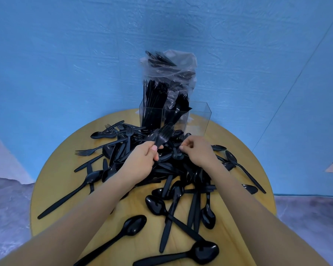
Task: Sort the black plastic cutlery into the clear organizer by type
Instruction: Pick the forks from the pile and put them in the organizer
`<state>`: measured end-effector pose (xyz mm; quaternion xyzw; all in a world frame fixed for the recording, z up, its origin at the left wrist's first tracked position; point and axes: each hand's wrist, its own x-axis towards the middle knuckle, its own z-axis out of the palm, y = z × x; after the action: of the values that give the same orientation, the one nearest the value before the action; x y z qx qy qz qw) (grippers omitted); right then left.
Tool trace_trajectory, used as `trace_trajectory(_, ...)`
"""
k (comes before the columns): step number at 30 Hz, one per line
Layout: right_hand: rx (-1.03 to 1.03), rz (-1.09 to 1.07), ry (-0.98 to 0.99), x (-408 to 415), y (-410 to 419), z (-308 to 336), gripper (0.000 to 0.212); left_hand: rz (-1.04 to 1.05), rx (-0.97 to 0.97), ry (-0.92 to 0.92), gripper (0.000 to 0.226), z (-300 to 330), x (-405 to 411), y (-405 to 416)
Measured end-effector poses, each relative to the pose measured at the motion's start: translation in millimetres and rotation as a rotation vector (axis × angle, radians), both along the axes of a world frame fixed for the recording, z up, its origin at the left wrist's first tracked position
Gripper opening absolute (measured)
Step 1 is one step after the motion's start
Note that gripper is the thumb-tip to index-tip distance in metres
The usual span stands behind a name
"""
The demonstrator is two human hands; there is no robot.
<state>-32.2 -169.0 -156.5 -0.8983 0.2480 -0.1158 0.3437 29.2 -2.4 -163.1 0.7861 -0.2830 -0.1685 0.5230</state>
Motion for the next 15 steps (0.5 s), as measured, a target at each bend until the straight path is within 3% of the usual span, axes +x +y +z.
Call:
trace_trajectory(9, 0.023, -0.013, -0.528, -39.0, -11.2, 34.8, 0.012, -0.014, -0.088, 0.069, 0.027, 13.3, -15.6, -17.5)
trace_trajectory(15, -0.069, 0.12, -0.711, -51.7, 2.5, 57.3, 0.021, -0.029, -0.079, -0.056, 0.03, 22.0, -28.4, -27.7)
